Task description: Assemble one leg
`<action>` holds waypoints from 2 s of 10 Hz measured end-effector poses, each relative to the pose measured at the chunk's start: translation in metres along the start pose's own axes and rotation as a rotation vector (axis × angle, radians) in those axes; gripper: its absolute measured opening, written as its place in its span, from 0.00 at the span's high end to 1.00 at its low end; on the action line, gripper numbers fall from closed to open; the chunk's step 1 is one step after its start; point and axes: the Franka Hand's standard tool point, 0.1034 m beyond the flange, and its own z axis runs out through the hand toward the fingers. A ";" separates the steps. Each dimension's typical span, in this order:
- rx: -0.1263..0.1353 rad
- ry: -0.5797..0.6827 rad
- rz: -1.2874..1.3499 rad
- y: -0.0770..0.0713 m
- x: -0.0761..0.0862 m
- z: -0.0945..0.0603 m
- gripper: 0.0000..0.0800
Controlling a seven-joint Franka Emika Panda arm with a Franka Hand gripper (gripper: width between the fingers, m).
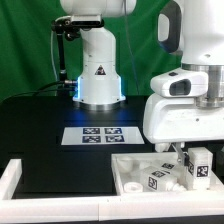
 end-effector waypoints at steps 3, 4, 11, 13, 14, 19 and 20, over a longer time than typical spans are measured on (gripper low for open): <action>-0.001 0.000 0.165 0.001 0.000 0.000 0.64; -0.003 0.003 0.279 0.003 0.000 0.000 0.64; 0.004 -0.007 1.289 0.011 -0.005 0.000 0.64; -0.001 -0.008 1.459 0.012 -0.006 0.000 0.64; 0.001 -0.004 1.458 0.012 -0.006 0.000 0.64; -0.004 -0.016 0.830 0.005 -0.004 0.003 0.22; -0.001 -0.020 0.787 0.000 -0.005 0.004 0.22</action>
Offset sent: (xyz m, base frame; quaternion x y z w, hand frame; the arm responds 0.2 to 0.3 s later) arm 0.0000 0.0000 0.0000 0.0000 0.0000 0.1938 0.9810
